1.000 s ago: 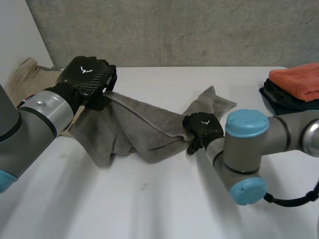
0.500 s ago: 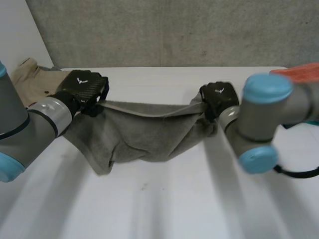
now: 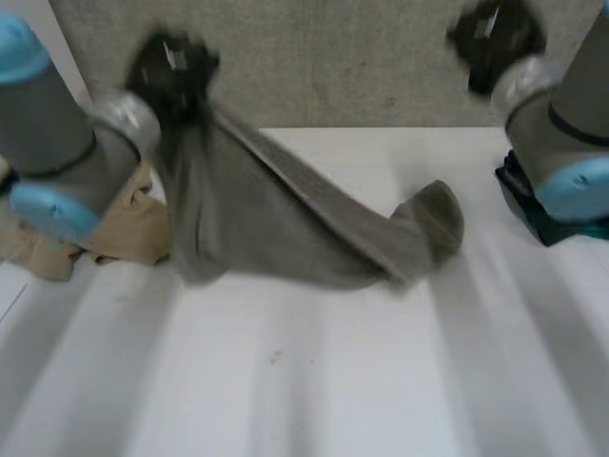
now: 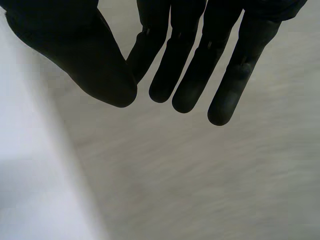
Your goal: Fold the laundry.
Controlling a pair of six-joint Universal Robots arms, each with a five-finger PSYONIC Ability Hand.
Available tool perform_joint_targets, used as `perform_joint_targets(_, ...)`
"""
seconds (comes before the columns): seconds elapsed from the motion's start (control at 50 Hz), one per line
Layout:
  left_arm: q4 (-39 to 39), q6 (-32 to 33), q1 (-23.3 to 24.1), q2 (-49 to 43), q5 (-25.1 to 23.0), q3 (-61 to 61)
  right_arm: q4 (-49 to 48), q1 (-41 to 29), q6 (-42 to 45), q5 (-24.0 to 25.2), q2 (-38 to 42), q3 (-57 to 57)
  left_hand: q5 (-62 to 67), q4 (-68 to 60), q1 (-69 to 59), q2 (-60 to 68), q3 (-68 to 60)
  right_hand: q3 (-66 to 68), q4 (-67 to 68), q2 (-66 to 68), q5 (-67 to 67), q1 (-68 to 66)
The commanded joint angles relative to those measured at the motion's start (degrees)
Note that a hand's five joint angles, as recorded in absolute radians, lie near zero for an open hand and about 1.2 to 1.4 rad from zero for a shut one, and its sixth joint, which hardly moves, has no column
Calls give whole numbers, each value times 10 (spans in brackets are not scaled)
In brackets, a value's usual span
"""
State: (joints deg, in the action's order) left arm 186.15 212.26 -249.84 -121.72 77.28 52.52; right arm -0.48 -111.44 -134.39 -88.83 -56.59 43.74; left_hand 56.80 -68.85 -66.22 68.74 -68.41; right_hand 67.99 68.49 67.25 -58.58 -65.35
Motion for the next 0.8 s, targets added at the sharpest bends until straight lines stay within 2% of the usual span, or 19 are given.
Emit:
perform_joint_targets(0.02,169,-79,20,42,59,-61,-302,10,-118,9,-30,-1,132,-111,-138,113,-116,120,115,127,-114,-146)
perform_joint_targets(0.1,164,-101,23,50,74,-38,-259,10,-130,33,-39,19,132,-111,-138,113,-116,120,115,127,-114,-146)
perform_joint_targets(0.2,132,-110,19,56,66,27,-128,9,-136,40,-45,69,132,-111,-138,113,-116,120,115,127,-114,-146)
perform_joint_targets(0.22,129,-109,16,57,60,53,-78,5,-141,43,-48,94,132,-111,-138,113,-116,48,43,56,-42,-75)
perform_joint_targets(0.26,131,-107,10,58,56,78,-32,-3,-146,41,-51,125,132,-111,-138,113,-116,-190,-195,-183,196,164)
perform_joint_targets(0.3,139,-101,0,61,47,104,25,-15,-163,39,-56,175,132,-111,-138,113,-116,-359,-364,-351,365,332)
perform_joint_targets(0.36,146,-97,-10,66,42,127,61,-31,-205,37,-55,217,132,-111,-138,113,-116,-401,-406,-394,407,375)
perform_joint_targets(0.38,149,-98,-15,72,41,137,72,-41,-245,38,-54,242,132,-111,-138,113,-116,-413,-418,-406,419,387)
perform_joint_targets(0.44,147,-99,-23,88,38,148,73,-56,-317,42,-46,268,132,-111,-138,113,-116,-417,-422,-409,423,390)
perform_joint_targets(0.46,146,-101,-25,101,38,153,69,-69,-368,45,-35,279,132,-111,-138,113,-116,-432,-437,-424,438,405)
perform_joint_targets(0.58,127,-117,-23,162,31,159,40,-112,-485,44,26,255,132,-111,-138,113,-116,-506,-511,-498,512,479)
perform_joint_targets(0.68,82,-147,-13,232,29,157,26,-146,-548,25,99,185,132,-111,-138,113,-116,-580,-585,-573,586,554)
perform_joint_targets(0.8,40,-186,18,313,23,152,25,-188,-641,-16,194,63,132,-111,-138,113,-116,-580,-585,-573,586,554)
